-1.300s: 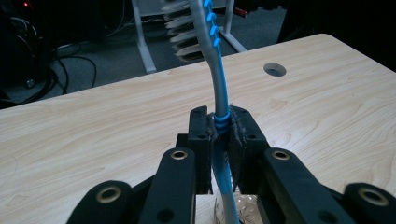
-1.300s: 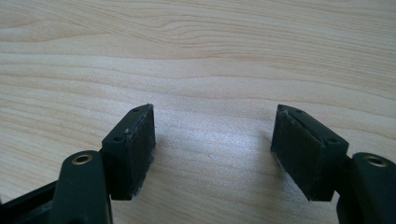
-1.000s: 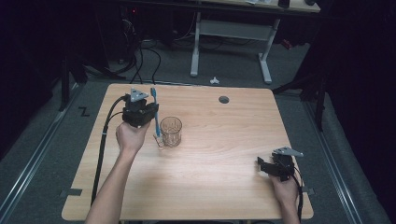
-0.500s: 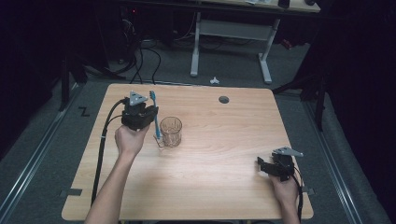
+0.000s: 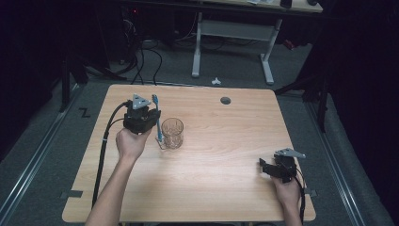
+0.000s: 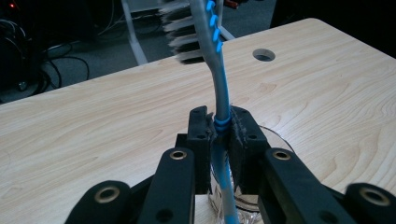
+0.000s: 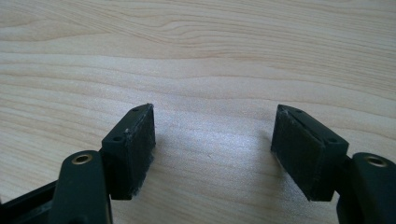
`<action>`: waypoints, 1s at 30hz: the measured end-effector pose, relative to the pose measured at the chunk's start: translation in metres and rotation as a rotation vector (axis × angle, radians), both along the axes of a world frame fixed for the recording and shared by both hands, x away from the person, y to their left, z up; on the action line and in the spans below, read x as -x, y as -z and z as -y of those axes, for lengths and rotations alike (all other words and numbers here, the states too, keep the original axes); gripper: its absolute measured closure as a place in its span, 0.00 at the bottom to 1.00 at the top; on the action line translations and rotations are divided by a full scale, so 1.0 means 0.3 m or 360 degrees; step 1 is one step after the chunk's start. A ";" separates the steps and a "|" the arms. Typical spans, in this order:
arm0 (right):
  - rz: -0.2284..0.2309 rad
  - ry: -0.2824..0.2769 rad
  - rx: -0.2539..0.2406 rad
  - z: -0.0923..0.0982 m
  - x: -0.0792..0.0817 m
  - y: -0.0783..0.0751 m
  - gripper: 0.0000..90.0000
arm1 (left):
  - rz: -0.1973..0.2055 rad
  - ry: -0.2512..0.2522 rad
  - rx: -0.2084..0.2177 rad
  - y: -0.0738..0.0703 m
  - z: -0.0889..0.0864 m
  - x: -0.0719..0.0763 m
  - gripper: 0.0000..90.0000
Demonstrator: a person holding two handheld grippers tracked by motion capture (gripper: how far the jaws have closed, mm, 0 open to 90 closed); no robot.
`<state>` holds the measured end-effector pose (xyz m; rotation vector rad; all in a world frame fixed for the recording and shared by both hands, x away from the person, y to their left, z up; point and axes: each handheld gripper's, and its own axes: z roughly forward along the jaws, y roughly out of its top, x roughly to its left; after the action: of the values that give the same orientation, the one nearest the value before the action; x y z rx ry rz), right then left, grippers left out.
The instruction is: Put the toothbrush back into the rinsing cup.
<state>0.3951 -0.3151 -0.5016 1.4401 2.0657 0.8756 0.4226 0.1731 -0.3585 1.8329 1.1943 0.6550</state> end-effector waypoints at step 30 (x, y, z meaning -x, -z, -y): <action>0.0000 0.0000 0.0000 0.000 0.000 0.000 0.34 | 0.0024 0.0029 -0.0044 0.040 0.005 0.048 0.88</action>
<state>0.3951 -0.3151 -0.5016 1.4402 2.0658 0.8753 0.4081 0.1716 -0.3706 1.8563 1.1632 0.6768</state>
